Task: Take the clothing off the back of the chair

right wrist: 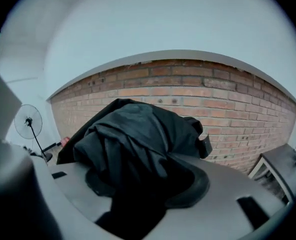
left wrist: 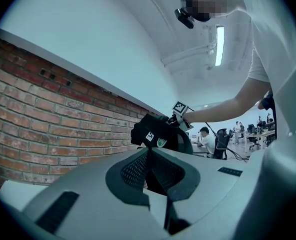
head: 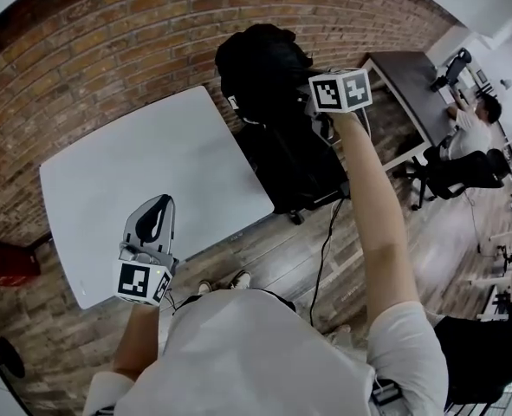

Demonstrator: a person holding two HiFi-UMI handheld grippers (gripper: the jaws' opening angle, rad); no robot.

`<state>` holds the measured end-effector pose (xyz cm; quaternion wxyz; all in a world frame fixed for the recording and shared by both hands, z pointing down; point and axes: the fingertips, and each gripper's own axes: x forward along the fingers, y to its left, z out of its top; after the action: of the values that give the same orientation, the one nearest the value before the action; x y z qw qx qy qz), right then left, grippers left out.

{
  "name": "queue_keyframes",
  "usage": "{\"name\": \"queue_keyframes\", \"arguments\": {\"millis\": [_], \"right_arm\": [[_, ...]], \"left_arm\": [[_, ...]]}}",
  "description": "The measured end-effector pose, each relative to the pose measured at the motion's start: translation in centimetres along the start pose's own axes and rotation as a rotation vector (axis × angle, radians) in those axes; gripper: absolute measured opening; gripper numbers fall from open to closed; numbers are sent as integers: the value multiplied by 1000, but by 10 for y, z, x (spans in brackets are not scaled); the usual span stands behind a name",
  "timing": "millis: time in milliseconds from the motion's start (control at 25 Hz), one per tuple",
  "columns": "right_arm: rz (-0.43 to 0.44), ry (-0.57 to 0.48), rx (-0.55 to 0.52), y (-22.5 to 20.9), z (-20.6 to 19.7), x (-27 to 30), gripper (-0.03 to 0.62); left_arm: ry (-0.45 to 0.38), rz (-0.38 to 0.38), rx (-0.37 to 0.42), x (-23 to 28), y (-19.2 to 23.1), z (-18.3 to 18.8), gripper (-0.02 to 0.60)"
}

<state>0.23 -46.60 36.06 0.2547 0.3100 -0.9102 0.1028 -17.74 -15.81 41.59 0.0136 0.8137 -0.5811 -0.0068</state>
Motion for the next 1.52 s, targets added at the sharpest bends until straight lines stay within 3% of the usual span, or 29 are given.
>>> {"name": "queue_keyframes", "arguments": {"millis": [280, 440, 720, 1200, 1520], "right_arm": [[23, -151, 164, -12, 10, -12, 121], [11, -195, 237, -23, 11, -18, 103], [17, -361, 423, -48, 8, -44, 92], [8, -593, 481, -56, 15, -87, 89], [-22, -671, 409, -49, 49, -118, 87]], "left_arm": [[8, 1, -1, -3, -5, -1, 35], [16, 18, -2, -10, -2, -3, 35], [15, 25, 12, -13, 0, 1, 35], [13, -12, 28, -2, -9, 7, 35], [-7, -37, 34, 6, -17, 12, 35]]}}
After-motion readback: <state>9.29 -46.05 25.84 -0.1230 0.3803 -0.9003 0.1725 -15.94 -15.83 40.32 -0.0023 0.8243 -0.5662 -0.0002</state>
